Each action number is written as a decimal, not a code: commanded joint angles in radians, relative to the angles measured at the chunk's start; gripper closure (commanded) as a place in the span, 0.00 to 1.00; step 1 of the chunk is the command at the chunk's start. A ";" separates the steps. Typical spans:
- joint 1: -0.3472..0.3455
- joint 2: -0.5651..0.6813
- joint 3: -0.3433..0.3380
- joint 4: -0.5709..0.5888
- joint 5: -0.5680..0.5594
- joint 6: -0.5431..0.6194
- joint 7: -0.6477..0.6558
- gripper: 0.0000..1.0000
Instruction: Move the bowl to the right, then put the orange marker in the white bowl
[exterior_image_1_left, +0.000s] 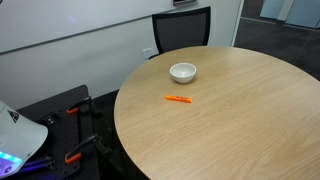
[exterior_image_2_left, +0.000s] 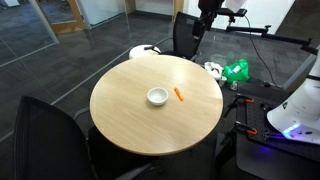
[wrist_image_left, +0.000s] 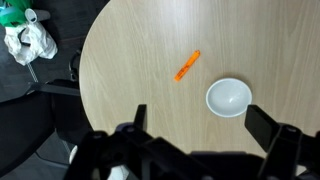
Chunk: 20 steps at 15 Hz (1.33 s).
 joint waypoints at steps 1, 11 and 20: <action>-0.014 0.056 -0.059 0.009 -0.038 0.108 -0.071 0.00; 0.007 0.359 -0.122 0.055 0.038 0.451 -0.229 0.00; 0.012 0.599 -0.114 0.174 0.169 0.518 -0.375 0.00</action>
